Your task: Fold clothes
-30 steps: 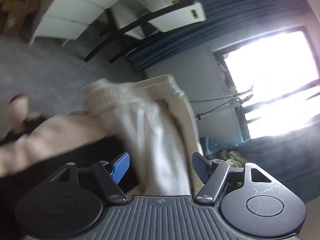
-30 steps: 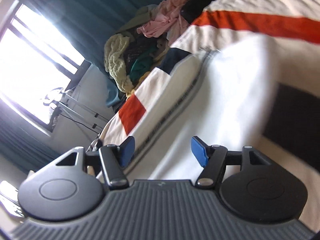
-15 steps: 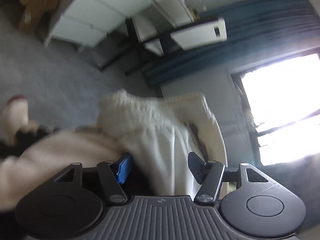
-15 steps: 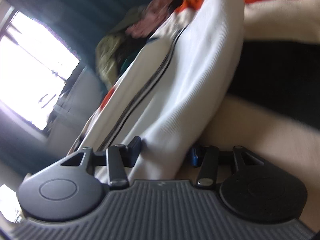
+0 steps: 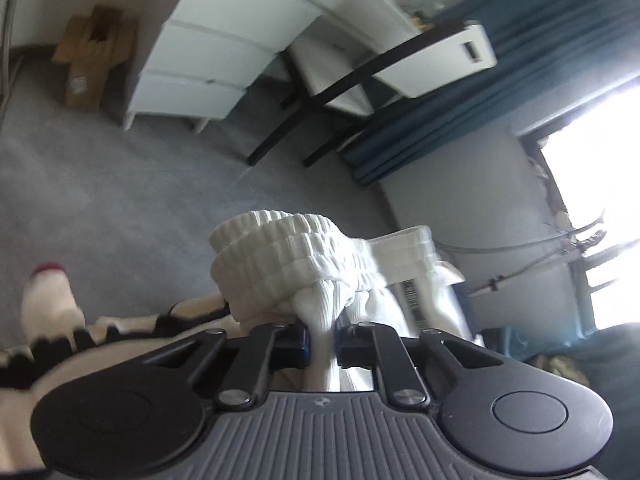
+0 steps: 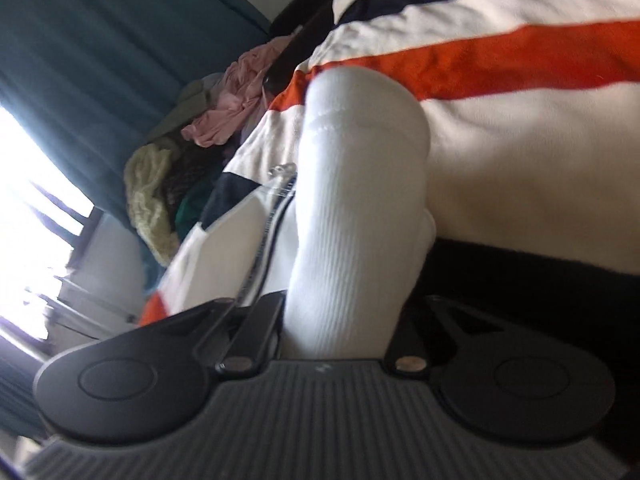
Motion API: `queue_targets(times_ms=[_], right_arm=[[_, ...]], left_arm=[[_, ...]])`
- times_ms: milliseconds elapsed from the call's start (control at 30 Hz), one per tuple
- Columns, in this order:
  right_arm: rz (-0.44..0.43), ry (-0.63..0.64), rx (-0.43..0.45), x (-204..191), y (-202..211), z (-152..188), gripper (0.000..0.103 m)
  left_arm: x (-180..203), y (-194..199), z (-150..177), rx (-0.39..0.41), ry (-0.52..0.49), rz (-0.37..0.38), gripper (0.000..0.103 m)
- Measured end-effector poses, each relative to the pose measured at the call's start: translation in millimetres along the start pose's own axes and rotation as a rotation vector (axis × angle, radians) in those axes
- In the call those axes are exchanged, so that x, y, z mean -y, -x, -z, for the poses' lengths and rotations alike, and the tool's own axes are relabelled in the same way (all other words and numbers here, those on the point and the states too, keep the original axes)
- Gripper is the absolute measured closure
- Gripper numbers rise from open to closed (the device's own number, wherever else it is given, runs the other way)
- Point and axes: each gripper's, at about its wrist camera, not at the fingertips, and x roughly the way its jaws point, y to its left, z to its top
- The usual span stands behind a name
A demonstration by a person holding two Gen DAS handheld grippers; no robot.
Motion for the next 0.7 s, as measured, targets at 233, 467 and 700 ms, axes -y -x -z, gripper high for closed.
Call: queue_targets(times_ms=[233,467,700], right_arm=[[-0.097,0.023,-0.027,9,79,-26,0.092],[-0.069,0.002,-0.083,51,155,-40,0.092],[-0.043,-0.089,-0.143,89,183,-41,0.092]], left_arm=[[-12,85,-7,0.018,-0.063,0.033,0.094],[-73,189,6,0.015,-0.150,0.004,0.094],[-157,219,35,-0.027,-0.207,-0.010,0.088]])
